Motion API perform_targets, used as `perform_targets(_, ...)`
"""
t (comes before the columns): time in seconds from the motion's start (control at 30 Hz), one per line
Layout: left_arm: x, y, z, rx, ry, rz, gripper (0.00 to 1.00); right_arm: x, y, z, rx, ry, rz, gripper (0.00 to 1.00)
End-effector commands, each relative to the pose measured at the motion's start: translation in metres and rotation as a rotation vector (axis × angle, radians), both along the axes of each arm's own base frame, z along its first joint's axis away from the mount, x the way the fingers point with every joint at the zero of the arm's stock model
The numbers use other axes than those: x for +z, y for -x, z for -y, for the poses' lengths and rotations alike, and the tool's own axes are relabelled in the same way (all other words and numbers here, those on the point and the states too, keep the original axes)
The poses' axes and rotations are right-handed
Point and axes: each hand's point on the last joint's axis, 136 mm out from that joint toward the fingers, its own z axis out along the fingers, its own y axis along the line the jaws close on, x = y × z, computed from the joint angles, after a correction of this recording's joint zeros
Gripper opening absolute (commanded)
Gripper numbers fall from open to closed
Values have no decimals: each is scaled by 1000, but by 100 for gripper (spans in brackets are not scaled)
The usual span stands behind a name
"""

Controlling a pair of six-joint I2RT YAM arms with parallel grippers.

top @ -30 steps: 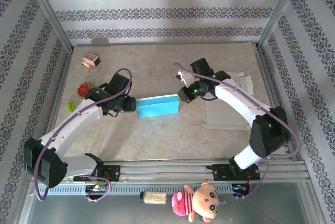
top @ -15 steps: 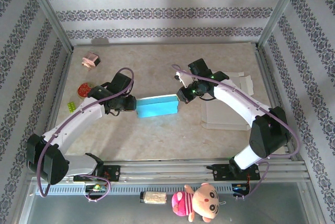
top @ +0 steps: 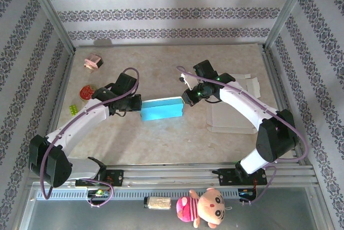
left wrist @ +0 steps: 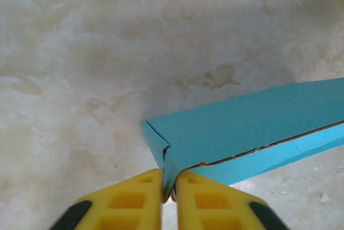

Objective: Fold the paper box

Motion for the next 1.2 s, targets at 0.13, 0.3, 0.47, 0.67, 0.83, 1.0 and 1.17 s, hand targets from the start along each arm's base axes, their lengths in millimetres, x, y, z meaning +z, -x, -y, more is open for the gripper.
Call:
perform_targets(0.13, 14, -2, 12, 8, 70, 9, 0, 10, -3, -6, -79, -24, -33, 9)
perform_targets(0.3, 19, -3, 23, 13, 144, 4, 0, 12, -2, -12, -156, -79, -125, 9)
perform_targets(0.47, 10, -2, 21, 24, 129, -23, 0, 16, 0, -17, -204, -124, -183, 8)
perform_targets(0.67, 5, -3, 18, 32, 106, -32, 0, 18, 1, -22, -222, -157, -230, 8)
perform_targets(0.83, 7, -3, 18, 33, 107, -25, 0, 19, 4, -29, -227, -196, -281, 8)
perform_targets(1.0, 7, -3, 19, 34, 111, -25, 0, -2, 7, -22, -225, -132, -249, 7)
perform_targets(1.17, 3, -1, 25, 35, 155, -42, 0, -26, 14, -9, -201, -1, -184, 6)
